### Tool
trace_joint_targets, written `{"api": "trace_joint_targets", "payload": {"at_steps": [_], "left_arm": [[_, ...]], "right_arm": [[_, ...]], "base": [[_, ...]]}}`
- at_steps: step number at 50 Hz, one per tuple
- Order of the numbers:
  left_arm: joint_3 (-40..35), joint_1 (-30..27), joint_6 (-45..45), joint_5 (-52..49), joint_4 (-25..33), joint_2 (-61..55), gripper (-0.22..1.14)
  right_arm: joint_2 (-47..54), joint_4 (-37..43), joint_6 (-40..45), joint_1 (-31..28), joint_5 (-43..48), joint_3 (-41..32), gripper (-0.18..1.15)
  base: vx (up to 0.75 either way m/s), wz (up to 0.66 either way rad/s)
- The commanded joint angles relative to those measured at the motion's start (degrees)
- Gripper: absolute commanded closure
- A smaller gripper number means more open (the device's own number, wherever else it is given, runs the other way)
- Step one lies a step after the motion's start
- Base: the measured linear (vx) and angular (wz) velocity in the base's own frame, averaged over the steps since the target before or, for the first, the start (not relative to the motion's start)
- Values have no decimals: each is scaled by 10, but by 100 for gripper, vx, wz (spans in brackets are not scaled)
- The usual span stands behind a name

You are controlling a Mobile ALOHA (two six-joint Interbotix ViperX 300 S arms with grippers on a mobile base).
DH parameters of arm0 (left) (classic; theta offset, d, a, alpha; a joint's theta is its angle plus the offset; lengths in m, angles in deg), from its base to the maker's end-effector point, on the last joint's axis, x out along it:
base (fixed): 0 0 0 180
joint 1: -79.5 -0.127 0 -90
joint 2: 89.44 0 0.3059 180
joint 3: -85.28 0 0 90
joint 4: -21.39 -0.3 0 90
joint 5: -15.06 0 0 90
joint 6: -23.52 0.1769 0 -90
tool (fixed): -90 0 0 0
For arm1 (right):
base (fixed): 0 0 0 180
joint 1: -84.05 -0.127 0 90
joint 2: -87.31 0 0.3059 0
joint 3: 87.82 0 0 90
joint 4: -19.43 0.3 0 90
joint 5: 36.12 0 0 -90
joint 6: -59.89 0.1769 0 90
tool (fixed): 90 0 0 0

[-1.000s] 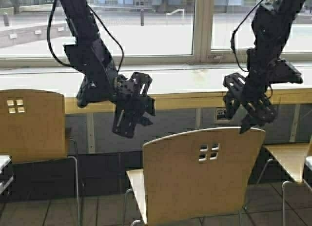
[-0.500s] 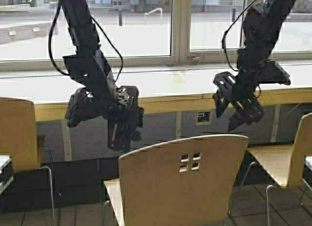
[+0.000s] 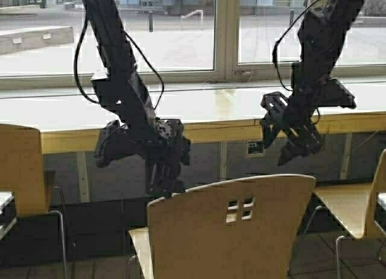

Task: Push the chairs under the table

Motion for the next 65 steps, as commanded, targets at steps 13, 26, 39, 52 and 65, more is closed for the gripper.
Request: {"api": "trace_joint_targets", "payload": {"at_steps": [13,26,39,52,65], "left_arm": [[-66,18,-4,-15,54,-30,-2],[-111,17,-4,-17,72,-74,-2],[-166,7,-4,-18,102,-130,-2],[-247,-10,-4,-24,119,-200,-1],[-284,-19,-2,-33,119,-229,-1]], "right_arm": [[28,33,0,4,3,-18,11],[81,33,0,8,-2,-64,11],[134,34,-1,29,-4,-115,11],[214,33,-3,45,-30,-193,11],[265,31,-4,54,-54,-243,12]], "base": [[3,1],[1,0],[0,0],[0,0],[1,1]]}}
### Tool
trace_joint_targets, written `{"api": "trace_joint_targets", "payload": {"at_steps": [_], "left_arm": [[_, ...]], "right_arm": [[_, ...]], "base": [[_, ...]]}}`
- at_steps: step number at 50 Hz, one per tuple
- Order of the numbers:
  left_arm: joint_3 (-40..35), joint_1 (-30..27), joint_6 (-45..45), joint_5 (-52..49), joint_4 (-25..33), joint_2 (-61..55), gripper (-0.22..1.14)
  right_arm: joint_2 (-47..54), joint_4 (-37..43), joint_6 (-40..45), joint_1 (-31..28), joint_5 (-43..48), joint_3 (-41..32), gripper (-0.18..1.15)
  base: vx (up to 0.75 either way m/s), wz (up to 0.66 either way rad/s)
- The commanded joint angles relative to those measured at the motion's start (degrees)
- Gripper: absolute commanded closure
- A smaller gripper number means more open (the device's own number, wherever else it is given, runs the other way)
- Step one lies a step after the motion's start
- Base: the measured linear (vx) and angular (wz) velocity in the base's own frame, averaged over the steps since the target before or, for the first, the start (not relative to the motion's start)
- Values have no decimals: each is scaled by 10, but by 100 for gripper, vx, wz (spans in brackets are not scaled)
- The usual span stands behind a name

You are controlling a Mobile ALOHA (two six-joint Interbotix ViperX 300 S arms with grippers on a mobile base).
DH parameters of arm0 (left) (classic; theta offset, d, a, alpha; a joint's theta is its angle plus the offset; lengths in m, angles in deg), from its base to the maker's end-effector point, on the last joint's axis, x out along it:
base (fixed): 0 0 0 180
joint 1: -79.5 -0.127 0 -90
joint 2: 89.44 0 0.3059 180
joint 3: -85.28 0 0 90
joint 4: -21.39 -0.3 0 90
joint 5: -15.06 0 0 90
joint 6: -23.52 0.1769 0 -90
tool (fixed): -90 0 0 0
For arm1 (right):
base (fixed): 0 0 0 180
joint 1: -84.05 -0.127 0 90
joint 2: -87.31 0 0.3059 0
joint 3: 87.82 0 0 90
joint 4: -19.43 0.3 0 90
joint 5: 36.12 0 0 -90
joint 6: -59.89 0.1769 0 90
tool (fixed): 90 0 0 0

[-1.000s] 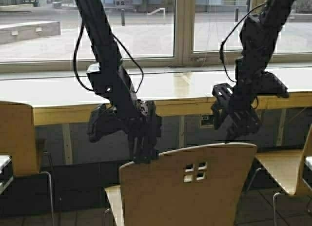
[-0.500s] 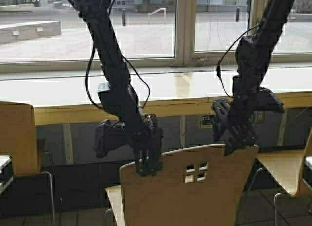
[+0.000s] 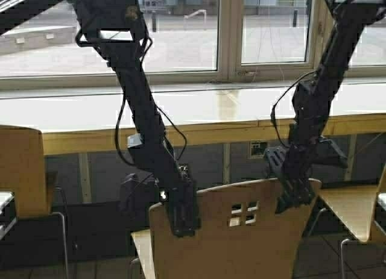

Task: Push the chairs under the table

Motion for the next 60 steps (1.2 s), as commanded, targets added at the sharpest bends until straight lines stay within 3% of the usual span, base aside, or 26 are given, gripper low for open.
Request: {"api": "trace_joint_targets", "payload": {"at_steps": [1,6,10,15,18,25,29,60], "left_arm": [[-17,-5,3,0,1,6,0],[-27,-9,7,0,1,0,4],[-33,-13,9,0,1,-4,13],[-38,-21,10,-4,1,-7,32],[-40,-27,11,-4,1,-8,46],[-38,-46,24,-4,2,-8,82],[-39,-58,33,-4,7,-5,93],[34,-134,86,-2,17,47,87]], "right_arm": [[-4,-3,-2,4,-7,-14,13],[2,-7,-3,4,-10,-17,28],[6,-11,-3,4,-13,-18,52],[14,-16,-3,4,-33,-27,85],[21,-15,-3,4,-47,-34,97],[38,-16,-3,4,-74,-56,93],[43,-17,-3,4,-80,-68,93],[47,-18,-4,-25,-93,-72,93]], "base": [[1,2],[2,2],[2,2],[2,3],[2,5],[2,4],[3,1],[10,1]]}}
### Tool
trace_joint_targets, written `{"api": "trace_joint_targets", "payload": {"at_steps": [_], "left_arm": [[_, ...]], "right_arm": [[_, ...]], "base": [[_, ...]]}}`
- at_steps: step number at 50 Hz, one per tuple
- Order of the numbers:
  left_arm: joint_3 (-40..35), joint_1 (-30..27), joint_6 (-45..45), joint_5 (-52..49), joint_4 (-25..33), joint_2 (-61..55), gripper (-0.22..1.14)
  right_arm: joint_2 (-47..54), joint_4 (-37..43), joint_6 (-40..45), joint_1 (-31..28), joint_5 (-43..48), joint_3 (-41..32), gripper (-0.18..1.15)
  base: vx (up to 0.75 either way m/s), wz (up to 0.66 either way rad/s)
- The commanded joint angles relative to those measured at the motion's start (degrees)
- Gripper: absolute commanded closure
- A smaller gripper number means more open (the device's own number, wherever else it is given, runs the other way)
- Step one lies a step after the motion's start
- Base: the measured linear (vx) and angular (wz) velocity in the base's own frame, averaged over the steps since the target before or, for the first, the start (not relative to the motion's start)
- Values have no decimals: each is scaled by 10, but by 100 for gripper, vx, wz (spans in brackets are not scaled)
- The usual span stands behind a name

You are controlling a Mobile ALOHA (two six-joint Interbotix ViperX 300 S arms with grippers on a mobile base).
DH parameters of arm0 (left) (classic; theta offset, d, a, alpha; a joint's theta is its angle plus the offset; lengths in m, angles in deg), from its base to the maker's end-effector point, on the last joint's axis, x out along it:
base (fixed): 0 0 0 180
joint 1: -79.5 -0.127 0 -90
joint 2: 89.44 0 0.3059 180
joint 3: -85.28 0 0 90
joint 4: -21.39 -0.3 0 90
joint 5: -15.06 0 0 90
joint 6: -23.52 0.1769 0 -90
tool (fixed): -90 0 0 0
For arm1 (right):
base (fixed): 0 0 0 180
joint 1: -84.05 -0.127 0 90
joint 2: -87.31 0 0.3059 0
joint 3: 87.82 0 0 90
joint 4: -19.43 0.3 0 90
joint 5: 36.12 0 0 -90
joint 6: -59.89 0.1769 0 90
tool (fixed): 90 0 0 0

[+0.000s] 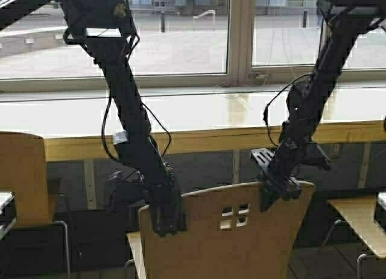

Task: Push the chairs under the table

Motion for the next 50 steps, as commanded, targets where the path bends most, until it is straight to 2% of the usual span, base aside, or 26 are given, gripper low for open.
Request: {"api": "trace_joint_targets", "payload": {"at_steps": [1,19,34,43,50], "left_arm": [[7,-63,19,16,1,33,87],[45,-75,34,24,3,50,87],[45,-98,35,25,0,38,87],[47,-100,54,27,-26,39,87],[51,-102,65,27,-26,42,87]], "right_arm": [[17,-4,-14,-15,4,-10,93],[18,-23,-18,-18,-2,0,93],[23,-29,-18,-22,4,12,93],[26,-25,-18,-18,20,20,93],[29,-22,-17,-18,21,26,93]], "base": [[17,0],[21,3],[24,6],[21,7],[21,3]]}}
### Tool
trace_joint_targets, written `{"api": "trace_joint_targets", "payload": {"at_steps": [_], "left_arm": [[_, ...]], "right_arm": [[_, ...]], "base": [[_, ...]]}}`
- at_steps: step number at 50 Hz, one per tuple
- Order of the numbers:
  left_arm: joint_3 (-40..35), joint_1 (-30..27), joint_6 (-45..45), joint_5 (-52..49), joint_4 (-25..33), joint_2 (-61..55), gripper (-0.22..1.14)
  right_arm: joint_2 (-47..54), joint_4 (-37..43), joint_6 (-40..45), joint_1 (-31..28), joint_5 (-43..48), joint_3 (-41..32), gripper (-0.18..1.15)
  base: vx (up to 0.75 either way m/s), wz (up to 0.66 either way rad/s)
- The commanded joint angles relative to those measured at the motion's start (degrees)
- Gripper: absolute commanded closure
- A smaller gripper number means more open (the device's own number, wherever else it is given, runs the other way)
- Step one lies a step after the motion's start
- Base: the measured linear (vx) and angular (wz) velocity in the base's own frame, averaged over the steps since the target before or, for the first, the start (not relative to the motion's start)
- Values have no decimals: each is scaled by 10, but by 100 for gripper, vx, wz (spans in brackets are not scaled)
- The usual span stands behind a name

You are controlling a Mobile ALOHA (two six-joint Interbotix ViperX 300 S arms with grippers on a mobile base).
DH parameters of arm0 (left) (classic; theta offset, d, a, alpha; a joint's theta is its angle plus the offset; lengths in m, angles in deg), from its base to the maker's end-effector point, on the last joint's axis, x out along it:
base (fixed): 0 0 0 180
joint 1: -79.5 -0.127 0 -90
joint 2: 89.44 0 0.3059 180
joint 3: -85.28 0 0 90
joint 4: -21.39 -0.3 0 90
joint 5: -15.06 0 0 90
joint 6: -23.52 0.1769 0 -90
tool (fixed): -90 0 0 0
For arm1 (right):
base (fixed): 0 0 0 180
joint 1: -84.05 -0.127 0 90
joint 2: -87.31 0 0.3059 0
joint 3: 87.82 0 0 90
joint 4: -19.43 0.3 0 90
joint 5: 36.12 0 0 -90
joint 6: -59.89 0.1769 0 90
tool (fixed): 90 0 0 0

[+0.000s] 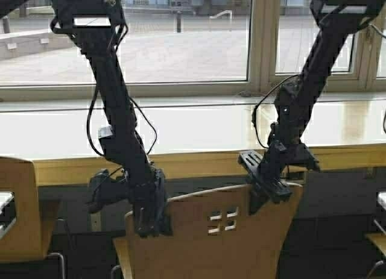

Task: Push the chairs under the table

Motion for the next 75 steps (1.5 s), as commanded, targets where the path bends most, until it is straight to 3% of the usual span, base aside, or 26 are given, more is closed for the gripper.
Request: {"api": "trace_joint_targets", "payload": {"at_steps": [1,26,43,75], "left_arm": [[-10,-70,32,27,-2,20,87],[-29,-92,37,28,-1,10,87],[-52,-102,39,26,-3,0,87],[-41,-101,40,21,-8,2,87]], "right_arm": [[29,-7,-22,7,11,11,93],[47,-12,-23,6,12,-1,93],[48,-14,-24,6,19,41,93],[47,-19,-24,0,22,36,93]], "base": [[20,0],[19,2],[17,4],[17,3]]}}
